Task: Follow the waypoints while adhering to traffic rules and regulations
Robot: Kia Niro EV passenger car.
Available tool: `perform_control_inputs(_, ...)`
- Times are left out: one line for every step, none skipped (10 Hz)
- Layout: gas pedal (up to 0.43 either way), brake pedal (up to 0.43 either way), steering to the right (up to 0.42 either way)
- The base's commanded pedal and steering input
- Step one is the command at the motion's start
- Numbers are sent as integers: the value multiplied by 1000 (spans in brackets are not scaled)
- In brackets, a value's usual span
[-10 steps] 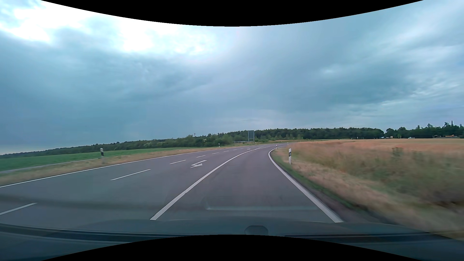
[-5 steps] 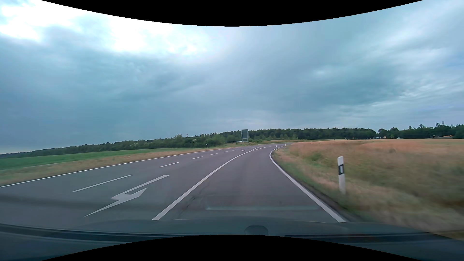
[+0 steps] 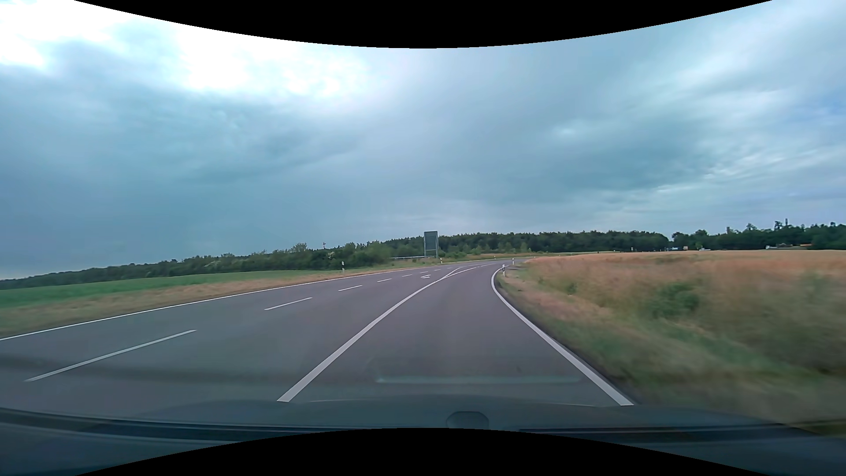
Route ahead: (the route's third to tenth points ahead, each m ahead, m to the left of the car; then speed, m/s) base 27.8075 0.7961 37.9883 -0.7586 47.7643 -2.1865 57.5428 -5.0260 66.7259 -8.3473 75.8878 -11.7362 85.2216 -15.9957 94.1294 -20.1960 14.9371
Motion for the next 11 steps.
perform_control_inputs(110, 0, 24)
perform_control_inputs(110, 0, 25)
perform_control_inputs(110, 0, 25)
perform_control_inputs(110, 0, 25)
perform_control_inputs(110, 0, 25)
perform_control_inputs(110, 0, 25)
perform_control_inputs(110, 0, 25)
perform_control_inputs(110, 0, 25)
perform_control_inputs(110, 0, 25)
perform_control_inputs(110, 0, 25)
perform_control_inputs(110, 0, 25)
